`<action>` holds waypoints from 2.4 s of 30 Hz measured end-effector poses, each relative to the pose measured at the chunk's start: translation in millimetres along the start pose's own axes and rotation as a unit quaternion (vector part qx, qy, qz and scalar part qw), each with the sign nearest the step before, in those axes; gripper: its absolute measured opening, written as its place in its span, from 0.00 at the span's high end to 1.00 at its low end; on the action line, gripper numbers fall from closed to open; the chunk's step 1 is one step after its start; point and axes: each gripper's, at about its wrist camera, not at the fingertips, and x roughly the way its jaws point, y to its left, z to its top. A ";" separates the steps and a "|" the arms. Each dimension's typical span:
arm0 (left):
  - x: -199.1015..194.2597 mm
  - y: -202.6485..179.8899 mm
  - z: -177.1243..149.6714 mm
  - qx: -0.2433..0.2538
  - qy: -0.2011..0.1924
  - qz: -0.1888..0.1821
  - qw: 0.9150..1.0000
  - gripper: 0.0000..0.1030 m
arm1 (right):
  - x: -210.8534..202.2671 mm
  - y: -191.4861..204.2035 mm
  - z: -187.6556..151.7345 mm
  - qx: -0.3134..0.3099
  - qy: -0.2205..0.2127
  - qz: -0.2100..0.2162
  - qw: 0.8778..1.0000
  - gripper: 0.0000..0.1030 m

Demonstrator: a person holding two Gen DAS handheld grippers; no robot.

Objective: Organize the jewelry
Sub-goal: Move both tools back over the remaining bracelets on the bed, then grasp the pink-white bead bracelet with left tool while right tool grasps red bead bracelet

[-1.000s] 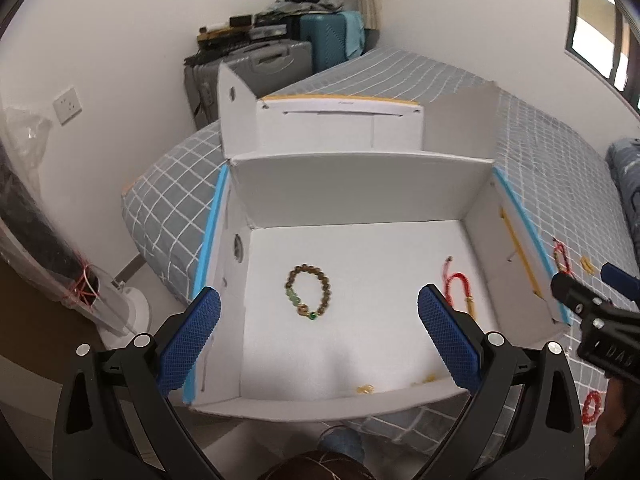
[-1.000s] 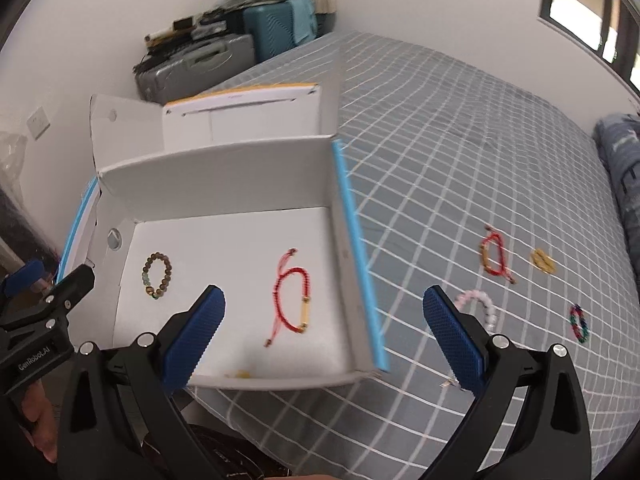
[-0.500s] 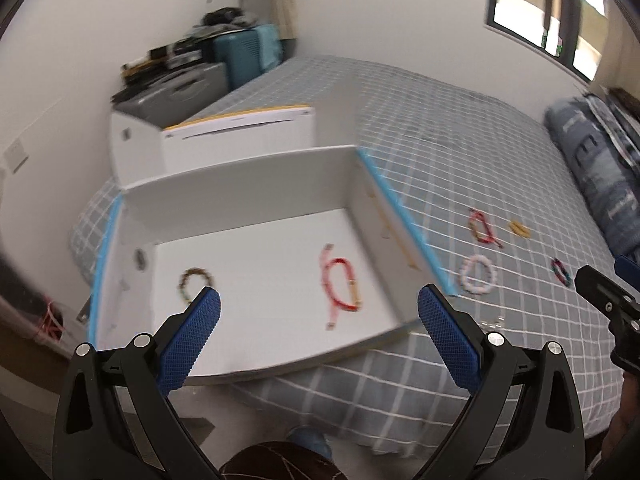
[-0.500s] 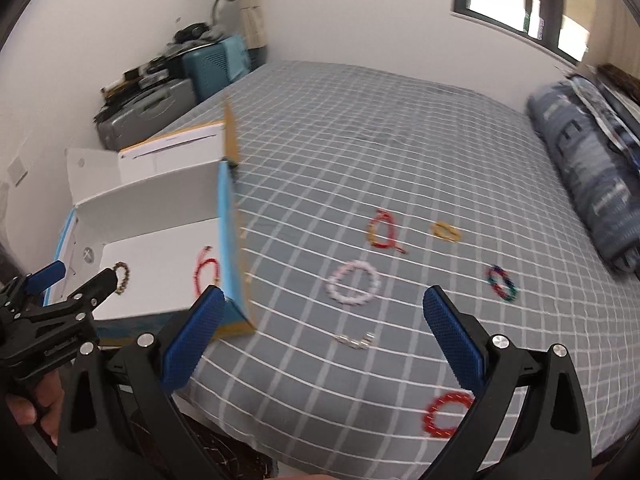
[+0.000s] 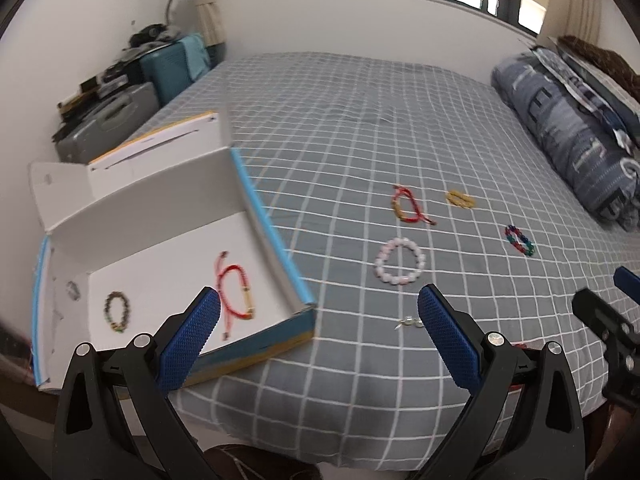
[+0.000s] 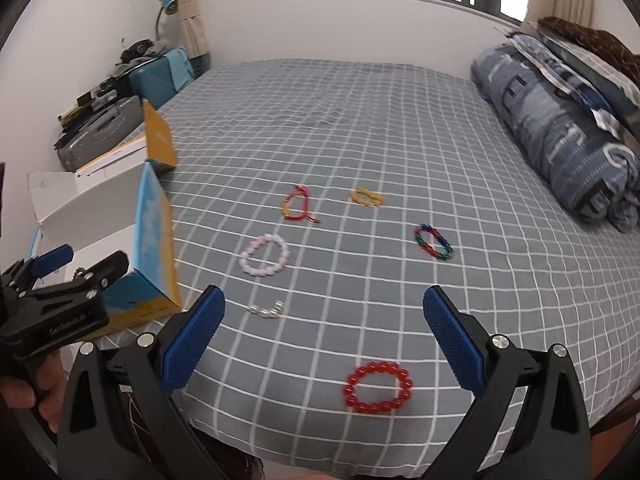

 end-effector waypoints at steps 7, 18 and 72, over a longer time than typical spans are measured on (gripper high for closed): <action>31.8 -42.1 10.9 0.029 0.015 -0.018 0.999 0.06 | 13.4 -38.1 -23.6 0.023 0.007 -0.025 0.999 0.07; 115.7 -81.7 21.4 0.051 0.050 -0.026 0.997 0.06 | 55.3 -76.6 -65.0 0.052 0.038 -0.043 0.997 0.07; 208.4 -68.9 18.5 0.070 0.085 -0.053 0.993 0.89 | 123.5 -76.7 -118.6 0.041 0.113 -0.073 0.990 0.88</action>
